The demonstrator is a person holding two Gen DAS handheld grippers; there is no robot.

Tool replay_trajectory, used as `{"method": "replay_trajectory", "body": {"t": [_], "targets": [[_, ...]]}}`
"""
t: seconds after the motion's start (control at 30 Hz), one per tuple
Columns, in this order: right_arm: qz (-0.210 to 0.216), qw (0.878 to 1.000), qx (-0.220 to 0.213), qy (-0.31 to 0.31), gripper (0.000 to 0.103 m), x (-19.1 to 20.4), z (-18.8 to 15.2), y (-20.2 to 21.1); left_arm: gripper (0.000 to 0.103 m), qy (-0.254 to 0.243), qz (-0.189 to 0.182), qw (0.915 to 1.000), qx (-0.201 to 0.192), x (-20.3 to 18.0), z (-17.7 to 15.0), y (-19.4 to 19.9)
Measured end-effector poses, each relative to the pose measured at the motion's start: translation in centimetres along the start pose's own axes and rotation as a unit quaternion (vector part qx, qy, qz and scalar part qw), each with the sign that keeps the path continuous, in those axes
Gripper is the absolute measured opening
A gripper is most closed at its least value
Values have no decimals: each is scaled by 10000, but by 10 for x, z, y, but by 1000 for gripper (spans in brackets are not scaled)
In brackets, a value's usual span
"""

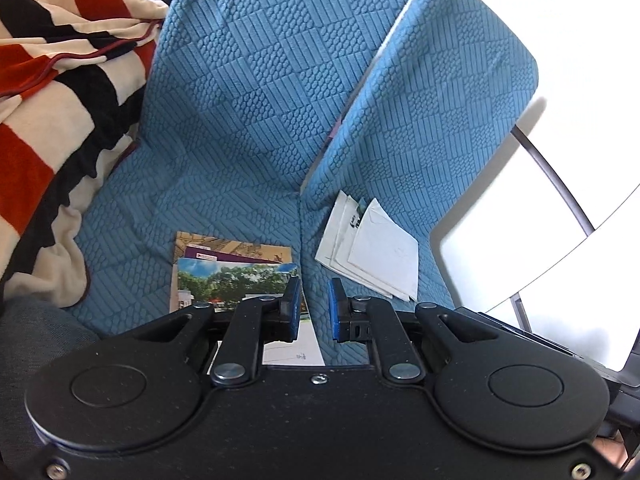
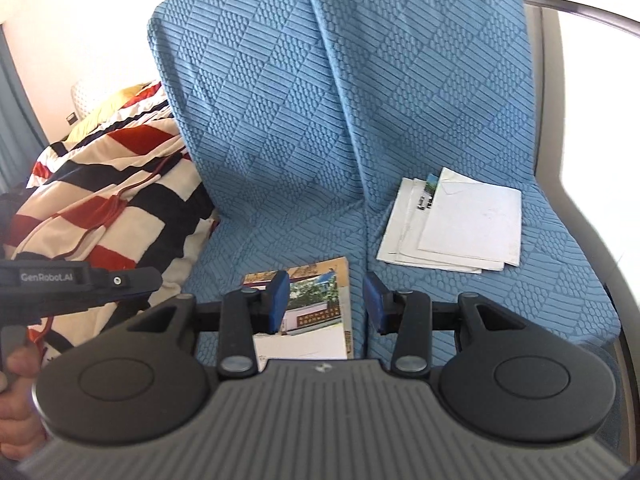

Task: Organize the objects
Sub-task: 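Pull both grippers back up away from the stacked books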

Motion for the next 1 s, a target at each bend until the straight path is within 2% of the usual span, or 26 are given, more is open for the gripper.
{"method": "replay_trajectory", "body": {"t": [0.47, 0.8, 1.0], "targets": [[-268, 9996, -115, -25, 44, -24, -2, 12, 12, -147, -180, 9996, 139, -32, -16, -18], [-502, 9987, -52, -97, 44, -58, -3, 17, 13, -231, -210, 9992, 232, -60, -28, -39], [-622, 9980, -61, -113, 44, -80, -1, 19, 17, -278, -204, 9990, 269, -78, -33, -51]]}}
Point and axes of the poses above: each gripper's, at about its wrist camera, not at the fingertips, and y roughly against the way its jaws point, x to its left, z to its top, the point moved 5 cm from there along -y, roughly the way its jaws point, and after that the axes turned 12 degrees about -x, right-handed, at the moved point
